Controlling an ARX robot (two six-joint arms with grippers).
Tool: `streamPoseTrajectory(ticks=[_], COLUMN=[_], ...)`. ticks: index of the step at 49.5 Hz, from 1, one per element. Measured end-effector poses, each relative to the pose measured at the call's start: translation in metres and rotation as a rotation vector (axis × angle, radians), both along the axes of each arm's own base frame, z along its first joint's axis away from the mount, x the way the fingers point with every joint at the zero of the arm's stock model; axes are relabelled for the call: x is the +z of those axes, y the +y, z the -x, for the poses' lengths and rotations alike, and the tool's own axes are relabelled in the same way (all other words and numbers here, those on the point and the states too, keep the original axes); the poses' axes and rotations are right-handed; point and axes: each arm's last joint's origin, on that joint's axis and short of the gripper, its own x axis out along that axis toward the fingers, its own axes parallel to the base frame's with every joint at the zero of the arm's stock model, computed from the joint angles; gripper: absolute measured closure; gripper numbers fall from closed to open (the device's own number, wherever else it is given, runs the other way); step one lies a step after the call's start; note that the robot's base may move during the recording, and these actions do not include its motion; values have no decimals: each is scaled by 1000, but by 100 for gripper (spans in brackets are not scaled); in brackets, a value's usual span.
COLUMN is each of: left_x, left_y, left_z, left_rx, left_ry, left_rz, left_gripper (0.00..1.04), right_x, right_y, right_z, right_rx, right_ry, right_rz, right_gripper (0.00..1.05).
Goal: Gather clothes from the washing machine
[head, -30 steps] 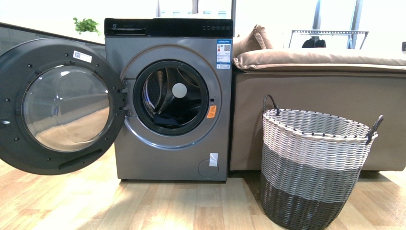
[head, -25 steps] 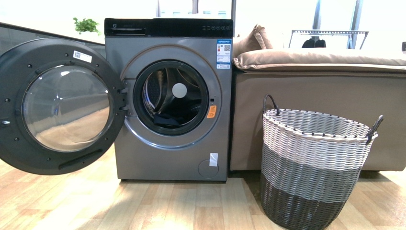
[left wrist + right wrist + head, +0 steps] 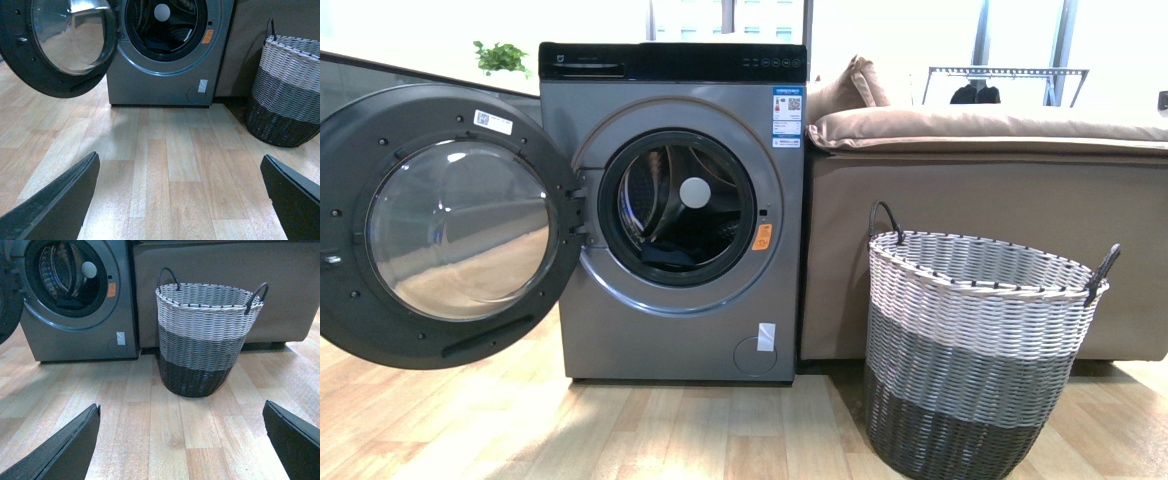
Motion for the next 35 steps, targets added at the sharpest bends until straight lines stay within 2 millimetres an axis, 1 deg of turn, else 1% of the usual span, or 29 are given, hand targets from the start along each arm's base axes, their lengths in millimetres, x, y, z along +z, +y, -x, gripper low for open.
streamPoseTrajectory(ticks=[35], left_x=[0], left_y=[0], left_z=[0], left_rx=[2], left_ry=[0], left_rz=[0], left_gripper=[7], right_x=[0], right_y=[0], right_z=[0], right_rx=[0], right_ry=[0], right_rz=[0], right_gripper=[7])
